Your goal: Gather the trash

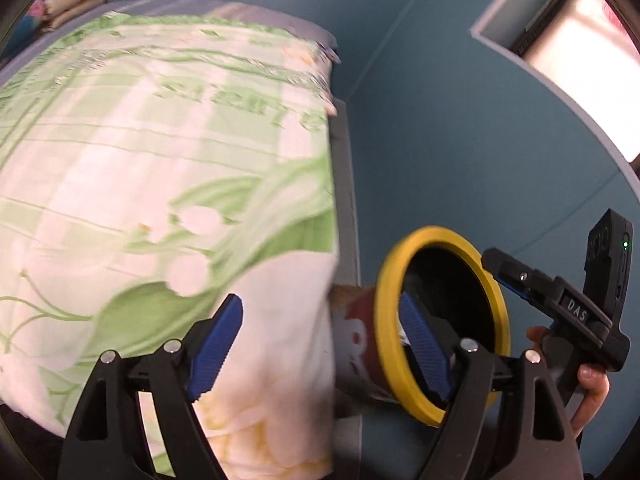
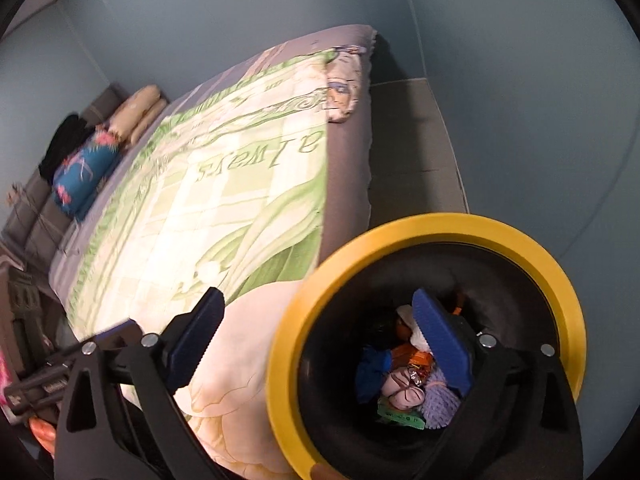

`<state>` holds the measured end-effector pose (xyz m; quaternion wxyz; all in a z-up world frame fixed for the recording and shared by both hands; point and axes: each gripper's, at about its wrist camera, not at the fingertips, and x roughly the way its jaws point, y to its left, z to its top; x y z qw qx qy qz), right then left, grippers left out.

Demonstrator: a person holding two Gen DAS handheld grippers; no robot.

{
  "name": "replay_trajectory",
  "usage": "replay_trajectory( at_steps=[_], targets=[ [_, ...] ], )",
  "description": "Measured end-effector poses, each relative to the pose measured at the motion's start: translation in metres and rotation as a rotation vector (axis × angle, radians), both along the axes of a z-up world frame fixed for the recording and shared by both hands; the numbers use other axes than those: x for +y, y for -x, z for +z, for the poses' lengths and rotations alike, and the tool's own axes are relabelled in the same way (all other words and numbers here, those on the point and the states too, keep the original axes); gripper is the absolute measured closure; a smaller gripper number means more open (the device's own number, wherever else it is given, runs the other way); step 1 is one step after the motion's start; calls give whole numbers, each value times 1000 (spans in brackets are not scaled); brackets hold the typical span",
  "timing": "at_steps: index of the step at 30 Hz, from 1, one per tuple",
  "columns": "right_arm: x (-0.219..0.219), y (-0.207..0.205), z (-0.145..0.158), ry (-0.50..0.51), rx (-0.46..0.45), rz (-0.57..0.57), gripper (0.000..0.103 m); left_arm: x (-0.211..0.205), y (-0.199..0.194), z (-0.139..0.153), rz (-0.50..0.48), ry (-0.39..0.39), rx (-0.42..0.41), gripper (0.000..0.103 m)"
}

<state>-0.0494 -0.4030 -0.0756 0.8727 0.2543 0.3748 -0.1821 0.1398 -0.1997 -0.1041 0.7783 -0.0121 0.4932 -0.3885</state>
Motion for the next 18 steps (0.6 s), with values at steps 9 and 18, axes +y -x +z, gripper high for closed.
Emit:
replay_trajectory(
  at_steps=[9, 18],
  targets=[
    [64, -47, 9, 56, -22, 151, 12, 70, -5, 16, 152, -23, -160, 16],
    [132, -63, 35, 206, -152, 204, 8, 131, -5, 36, 345, -32, -302, 10]
  ],
)
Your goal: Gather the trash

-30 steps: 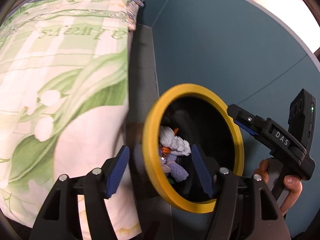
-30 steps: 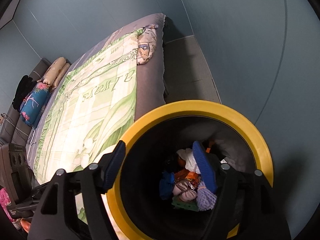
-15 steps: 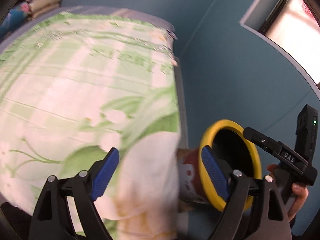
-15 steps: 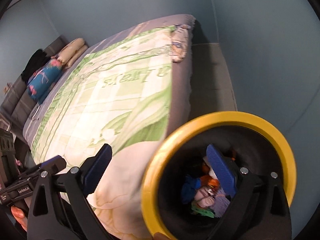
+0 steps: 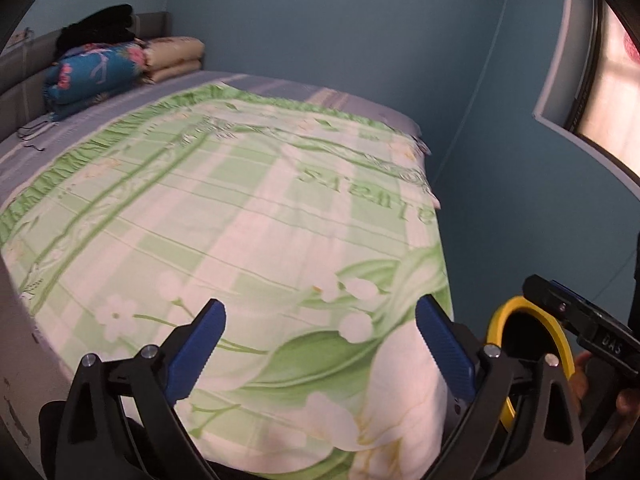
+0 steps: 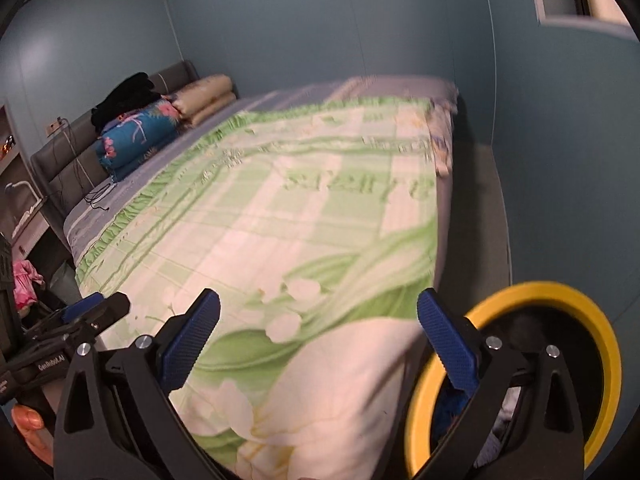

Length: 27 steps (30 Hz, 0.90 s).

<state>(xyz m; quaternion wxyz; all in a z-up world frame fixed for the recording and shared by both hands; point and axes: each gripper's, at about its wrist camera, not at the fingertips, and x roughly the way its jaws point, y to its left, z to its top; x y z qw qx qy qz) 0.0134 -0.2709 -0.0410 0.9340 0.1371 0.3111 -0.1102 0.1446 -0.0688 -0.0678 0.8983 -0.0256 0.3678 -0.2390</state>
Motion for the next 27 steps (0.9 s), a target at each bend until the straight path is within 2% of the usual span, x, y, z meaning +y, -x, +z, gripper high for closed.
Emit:
replay_trajectory(
  at_steps=[4, 11, 16, 20, 27],
  targets=[
    [21, 4, 9, 69, -58, -2, 8, 28, 7, 11, 74, 4, -59, 8],
    [39, 18, 23, 111, -147, -63, 8, 66, 35, 28, 169, 22, -191, 8],
    [53, 31, 34, 170, -209, -117, 8, 77, 63, 39, 201, 24, -261, 8],
    [62, 43, 37, 163, -230, -126, 8, 79, 90, 49, 196, 30, -324, 8],
    [67, 52, 32, 151, -233, -148, 8, 80, 119, 55, 215, 48, -355, 8]
  ],
)
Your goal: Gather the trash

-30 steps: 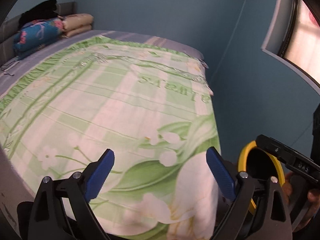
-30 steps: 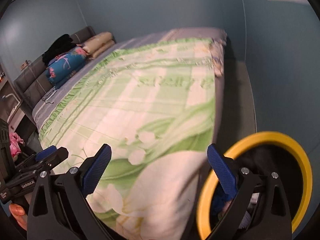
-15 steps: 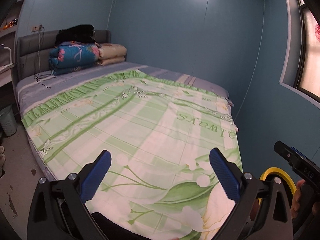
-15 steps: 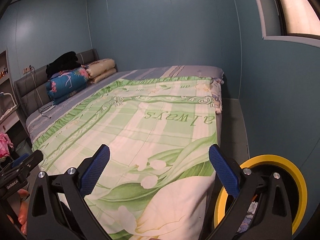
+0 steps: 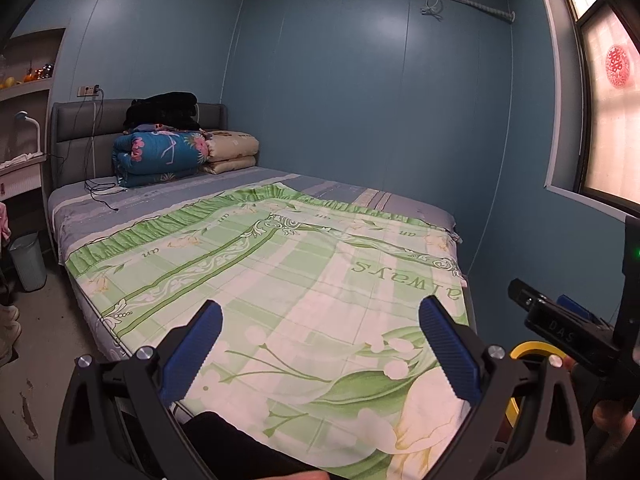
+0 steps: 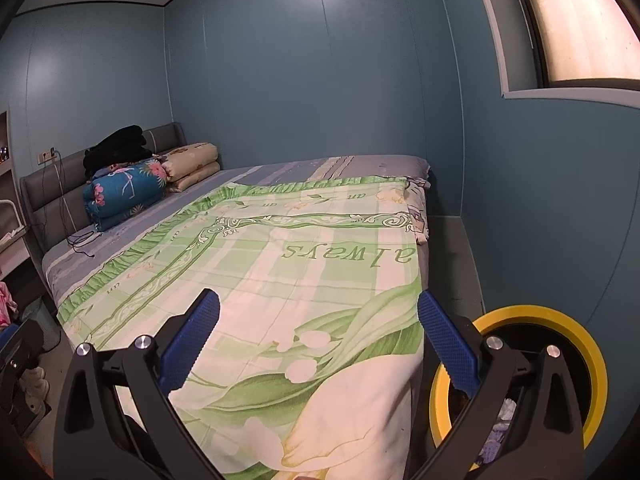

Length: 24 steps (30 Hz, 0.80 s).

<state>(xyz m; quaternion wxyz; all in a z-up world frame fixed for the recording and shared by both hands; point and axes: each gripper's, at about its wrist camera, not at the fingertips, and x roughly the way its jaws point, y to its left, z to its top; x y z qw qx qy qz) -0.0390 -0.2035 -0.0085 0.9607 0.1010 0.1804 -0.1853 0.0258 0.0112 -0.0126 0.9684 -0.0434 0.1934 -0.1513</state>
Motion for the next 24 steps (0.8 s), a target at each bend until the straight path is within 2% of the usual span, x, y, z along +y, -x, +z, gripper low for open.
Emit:
replay_trajectory(
  at_steps=[3, 10, 15, 24],
  targets=[
    [2, 4, -1, 9, -14, -12, 8, 0, 8, 1, 25, 1, -18, 8],
    [5, 12, -4, 18, -37, -22, 8, -1, 9, -2, 27, 6, -1, 8],
    [5, 11, -6, 10, -27, -21, 8, -4, 14, -4, 38, -19, -20, 8],
    [3, 8, -11, -6, -7, -26, 8, -5, 15, -4, 32, -18, -13, 8]
  ],
)
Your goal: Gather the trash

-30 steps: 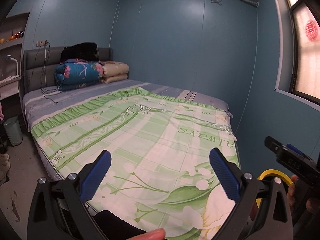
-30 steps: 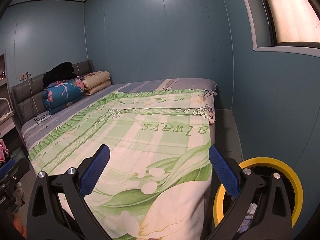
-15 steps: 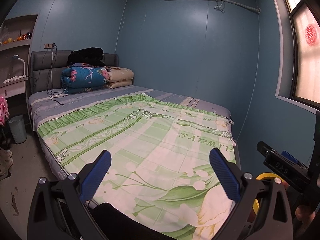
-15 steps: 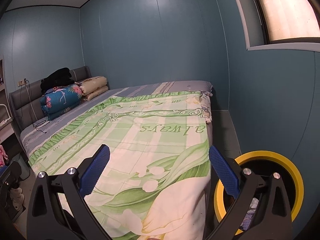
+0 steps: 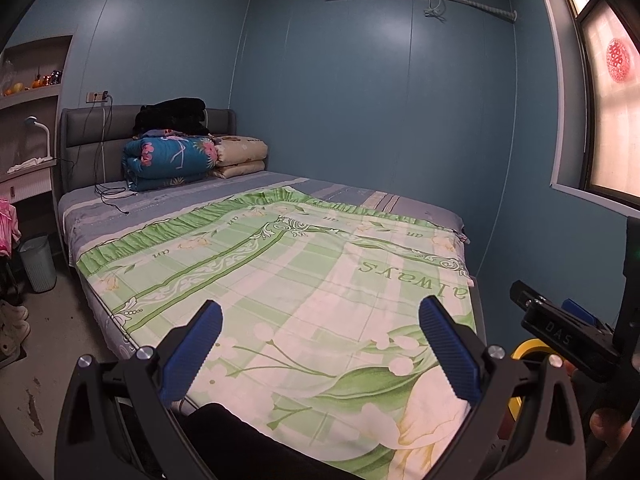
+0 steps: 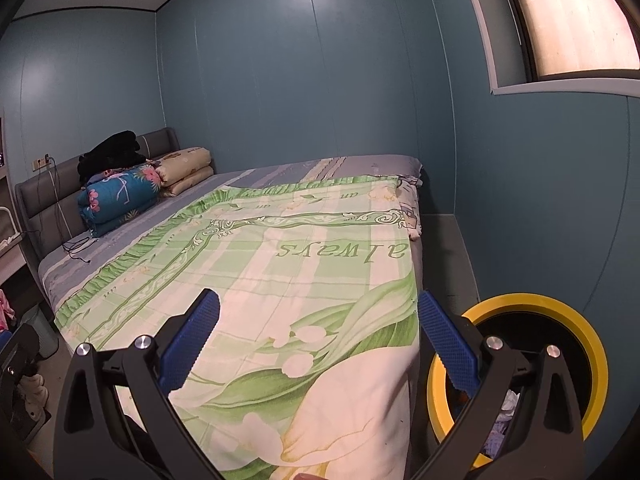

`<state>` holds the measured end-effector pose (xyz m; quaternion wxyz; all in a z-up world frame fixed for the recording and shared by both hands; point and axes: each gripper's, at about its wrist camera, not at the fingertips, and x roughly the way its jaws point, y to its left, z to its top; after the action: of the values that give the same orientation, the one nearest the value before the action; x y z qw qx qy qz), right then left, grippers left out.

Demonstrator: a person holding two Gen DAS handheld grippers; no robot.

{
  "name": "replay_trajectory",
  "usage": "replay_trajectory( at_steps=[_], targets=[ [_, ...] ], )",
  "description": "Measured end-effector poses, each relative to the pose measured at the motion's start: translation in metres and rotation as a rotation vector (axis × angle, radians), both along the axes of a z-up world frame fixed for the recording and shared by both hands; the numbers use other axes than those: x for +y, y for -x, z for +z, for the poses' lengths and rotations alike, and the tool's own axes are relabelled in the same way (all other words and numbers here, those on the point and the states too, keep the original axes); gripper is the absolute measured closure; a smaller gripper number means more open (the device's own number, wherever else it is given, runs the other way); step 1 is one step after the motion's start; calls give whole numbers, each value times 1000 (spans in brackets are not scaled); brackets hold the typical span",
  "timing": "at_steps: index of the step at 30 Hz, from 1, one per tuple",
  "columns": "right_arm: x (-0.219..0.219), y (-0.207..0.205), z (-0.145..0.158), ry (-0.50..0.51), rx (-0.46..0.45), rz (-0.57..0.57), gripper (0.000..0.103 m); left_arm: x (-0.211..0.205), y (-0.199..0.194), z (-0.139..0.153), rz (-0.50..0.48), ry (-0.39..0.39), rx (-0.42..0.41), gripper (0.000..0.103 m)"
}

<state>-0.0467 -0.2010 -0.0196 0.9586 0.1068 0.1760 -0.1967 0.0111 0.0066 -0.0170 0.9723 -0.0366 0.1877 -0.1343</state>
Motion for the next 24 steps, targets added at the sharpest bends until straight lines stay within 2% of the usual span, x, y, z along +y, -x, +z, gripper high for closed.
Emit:
replay_trajectory(
  at_steps=[24],
  targets=[
    [-4, -4, -7, -14, 29, 0, 8, 1, -3, -3, -9, 0, 15, 8]
  ],
)
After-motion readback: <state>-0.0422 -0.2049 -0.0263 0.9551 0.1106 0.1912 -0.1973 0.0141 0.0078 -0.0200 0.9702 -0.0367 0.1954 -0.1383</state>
